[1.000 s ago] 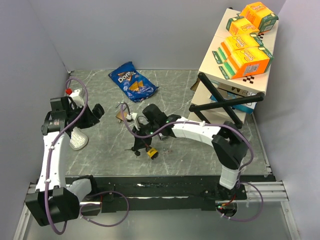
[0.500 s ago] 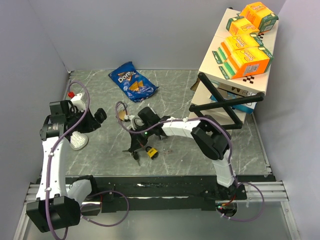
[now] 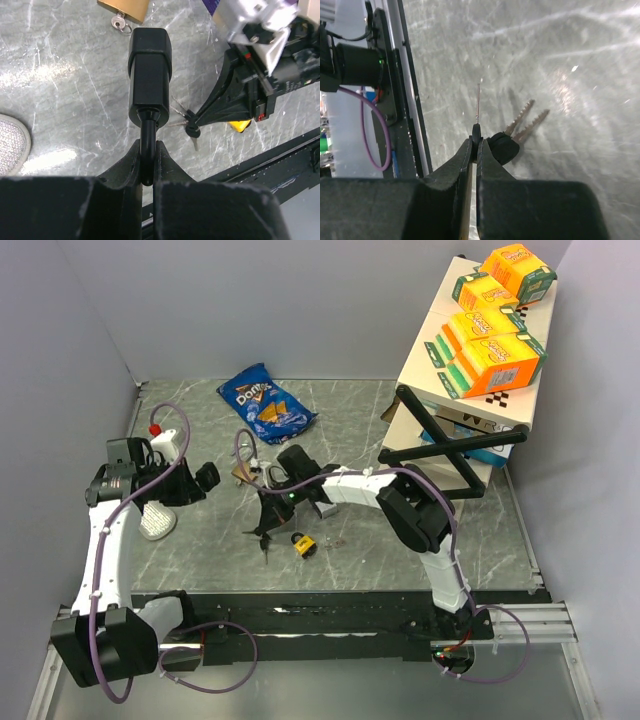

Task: Lock with the key
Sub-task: Place the key at the center of the board, then place the lock at the center of the board.

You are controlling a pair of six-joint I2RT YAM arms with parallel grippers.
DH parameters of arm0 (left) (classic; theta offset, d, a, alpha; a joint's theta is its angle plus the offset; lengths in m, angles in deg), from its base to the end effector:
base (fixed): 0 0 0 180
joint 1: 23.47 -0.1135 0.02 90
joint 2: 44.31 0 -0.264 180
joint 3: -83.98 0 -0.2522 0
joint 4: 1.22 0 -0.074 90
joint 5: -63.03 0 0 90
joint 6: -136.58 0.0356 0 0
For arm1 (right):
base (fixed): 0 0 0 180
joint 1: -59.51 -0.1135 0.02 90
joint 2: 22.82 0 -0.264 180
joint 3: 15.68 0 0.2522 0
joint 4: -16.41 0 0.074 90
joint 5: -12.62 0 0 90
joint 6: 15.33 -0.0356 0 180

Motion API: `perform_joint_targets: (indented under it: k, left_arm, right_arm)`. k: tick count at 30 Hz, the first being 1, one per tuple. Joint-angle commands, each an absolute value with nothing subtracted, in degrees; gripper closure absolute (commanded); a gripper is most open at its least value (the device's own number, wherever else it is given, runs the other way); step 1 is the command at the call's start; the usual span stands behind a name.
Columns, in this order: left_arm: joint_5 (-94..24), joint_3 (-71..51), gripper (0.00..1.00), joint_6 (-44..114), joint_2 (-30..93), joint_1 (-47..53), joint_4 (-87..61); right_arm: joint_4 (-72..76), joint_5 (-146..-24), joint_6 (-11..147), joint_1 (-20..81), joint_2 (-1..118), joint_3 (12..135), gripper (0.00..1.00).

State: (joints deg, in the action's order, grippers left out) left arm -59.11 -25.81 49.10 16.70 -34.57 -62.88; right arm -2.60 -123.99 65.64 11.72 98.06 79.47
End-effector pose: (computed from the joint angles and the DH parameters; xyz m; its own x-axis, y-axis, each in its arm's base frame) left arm 0.2043 0.0208 0.3022 -0.7705 -0.1132 -0.6273 0.1891 0.8992 -0.3946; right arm 0.2849 0.3526 0.1613 -0.6013 -0.5025 -0.6212 -0.7708 0.1601 0.6167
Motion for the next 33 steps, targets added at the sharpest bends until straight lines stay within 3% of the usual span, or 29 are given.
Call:
perform_joint_targets:
  k: [1,3,5,6,9,15,18,23,33]
  left_arm:
    - [-63.09,-23.37,0.99,51.5,15.81,-34.64,-59.45]
    - [-64.14,-23.63,0.99,51.76,15.55,-34.72,-59.36]
    - [-65.98,-23.72,0.99,53.59,15.37,-34.64,-60.32]
    - [-66.69,-23.63,0.99,54.22,15.19,-34.64,-60.59]
    - [-69.59,-23.28,0.99,57.73,14.75,-34.72,-62.43]
    - [-78.71,-23.37,0.99,68.53,13.0,-34.64,-68.3]
    - [-84.77,-21.53,0.99,84.5,12.21,-34.72,-79.96]
    - [-88.93,-20.64,0.99,107.88,10.98,-34.72,-93.63]
    - [-89.19,-20.65,0.99,113.46,8.25,-27.26,-93.55]
  right_arm:
    - [0.36,-127.3,63.6,10.64,97.68,76.84,1.0]
    - [0.37,-127.13,64.04,10.47,97.68,75.87,1.0]
    - [0.2,-126.26,64.74,10.64,97.51,75.78,0.92]
    - [0.02,-126.08,65.09,10.81,97.24,76.04,0.84]
    - [-0.42,-126.6,66.15,11.51,94.79,77.01,0.45]
    - [-0.16,-127.74,69.66,12.84,87.95,79.65,0.13]
    - [0.72,-129.84,71.94,13.71,83.9,78.77,0.07]
    - [2.3,-135.03,75.54,15.12,79.23,76.49,0.03]
    - [0.19,-144.17,80.47,13.37,77.02,78.24,0.04]
